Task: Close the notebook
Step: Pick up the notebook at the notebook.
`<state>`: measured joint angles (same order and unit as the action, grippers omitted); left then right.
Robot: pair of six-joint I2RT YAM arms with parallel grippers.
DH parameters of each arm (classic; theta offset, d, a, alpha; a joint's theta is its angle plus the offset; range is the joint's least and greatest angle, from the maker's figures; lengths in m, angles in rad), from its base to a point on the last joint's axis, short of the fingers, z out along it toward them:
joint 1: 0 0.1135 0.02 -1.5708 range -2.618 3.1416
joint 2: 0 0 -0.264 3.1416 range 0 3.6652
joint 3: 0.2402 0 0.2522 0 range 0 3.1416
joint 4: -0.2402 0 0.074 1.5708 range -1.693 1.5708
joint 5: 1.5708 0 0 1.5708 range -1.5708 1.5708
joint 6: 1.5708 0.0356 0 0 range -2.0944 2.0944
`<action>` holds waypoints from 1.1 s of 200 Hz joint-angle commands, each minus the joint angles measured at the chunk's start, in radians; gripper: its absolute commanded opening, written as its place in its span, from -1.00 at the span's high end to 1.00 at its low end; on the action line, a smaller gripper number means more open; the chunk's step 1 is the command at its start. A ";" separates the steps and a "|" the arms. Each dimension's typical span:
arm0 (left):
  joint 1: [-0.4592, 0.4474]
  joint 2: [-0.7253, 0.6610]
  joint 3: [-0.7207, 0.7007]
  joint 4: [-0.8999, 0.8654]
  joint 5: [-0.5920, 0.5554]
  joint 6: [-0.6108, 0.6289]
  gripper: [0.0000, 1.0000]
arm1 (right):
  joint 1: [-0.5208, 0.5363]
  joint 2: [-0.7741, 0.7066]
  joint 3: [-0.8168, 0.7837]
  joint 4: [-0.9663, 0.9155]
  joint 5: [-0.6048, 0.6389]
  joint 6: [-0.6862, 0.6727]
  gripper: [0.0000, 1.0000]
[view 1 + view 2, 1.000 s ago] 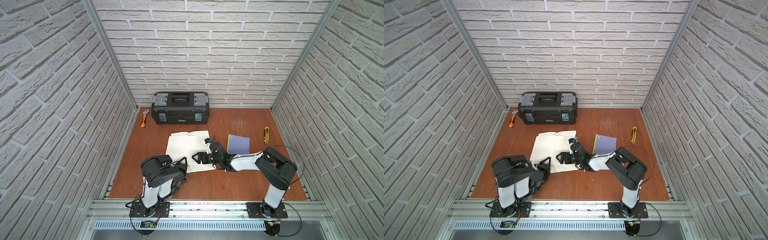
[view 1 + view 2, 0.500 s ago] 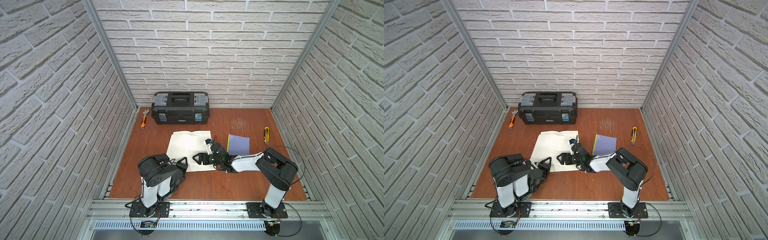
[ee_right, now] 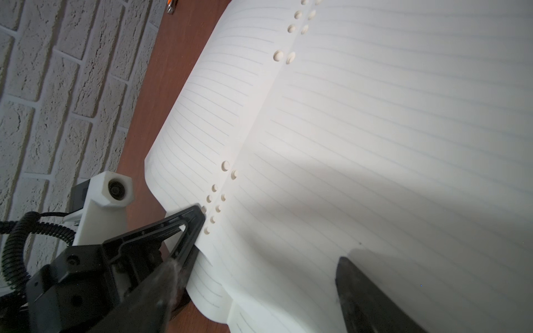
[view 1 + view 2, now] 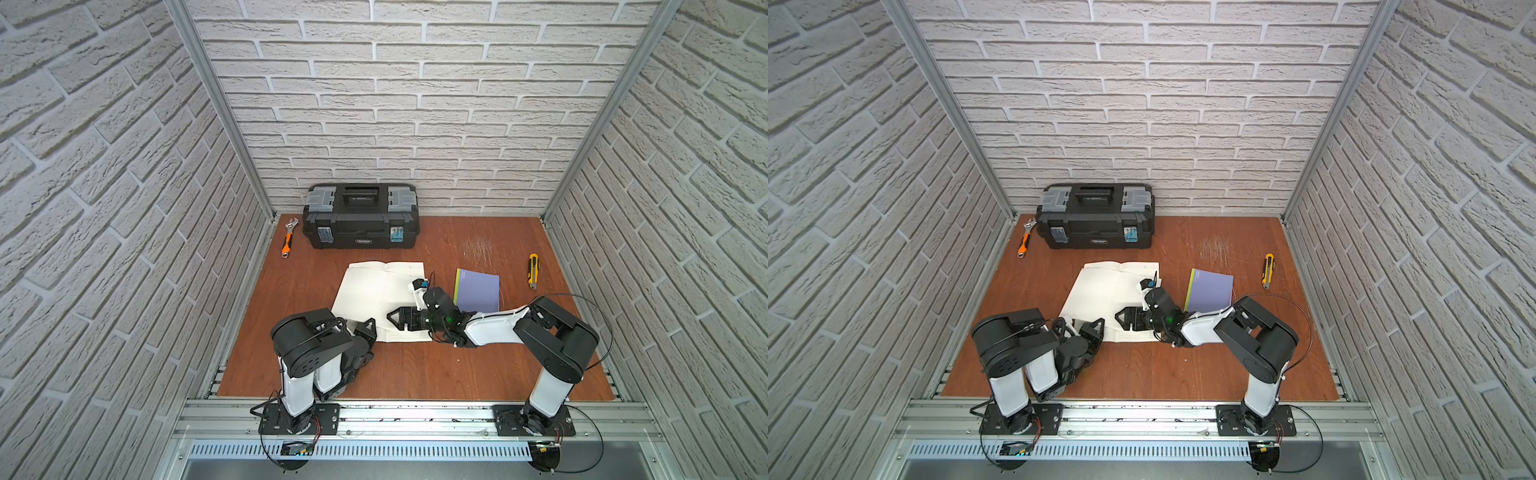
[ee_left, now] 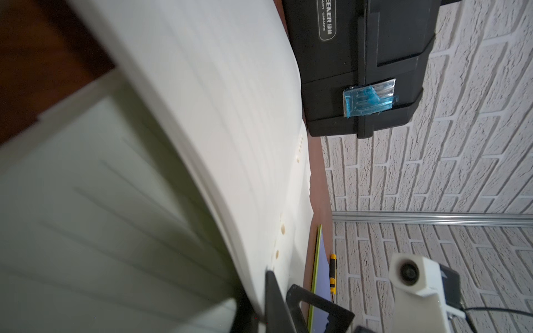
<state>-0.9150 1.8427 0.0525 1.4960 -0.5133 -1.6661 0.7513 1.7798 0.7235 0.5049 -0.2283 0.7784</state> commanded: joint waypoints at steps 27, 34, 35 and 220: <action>-0.032 -0.016 -0.003 -0.095 0.068 0.068 0.63 | 0.002 0.003 -0.008 -0.163 -0.006 0.003 -0.73; -0.032 -0.023 -0.006 -0.094 0.068 0.071 0.61 | 0.002 -0.001 -0.008 -0.166 -0.005 0.001 -0.73; -0.033 -0.024 -0.007 -0.095 0.068 0.072 0.61 | 0.002 -0.003 -0.008 -0.167 -0.005 0.001 -0.73; -0.137 -0.723 0.205 -1.190 -0.074 0.381 1.00 | -0.006 -0.168 0.000 -0.298 0.041 -0.068 -0.74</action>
<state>-1.0325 1.0740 0.2840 0.2680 -0.5682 -1.2953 0.7490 1.7081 0.7364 0.3355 -0.2222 0.7486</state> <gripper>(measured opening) 0.057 0.866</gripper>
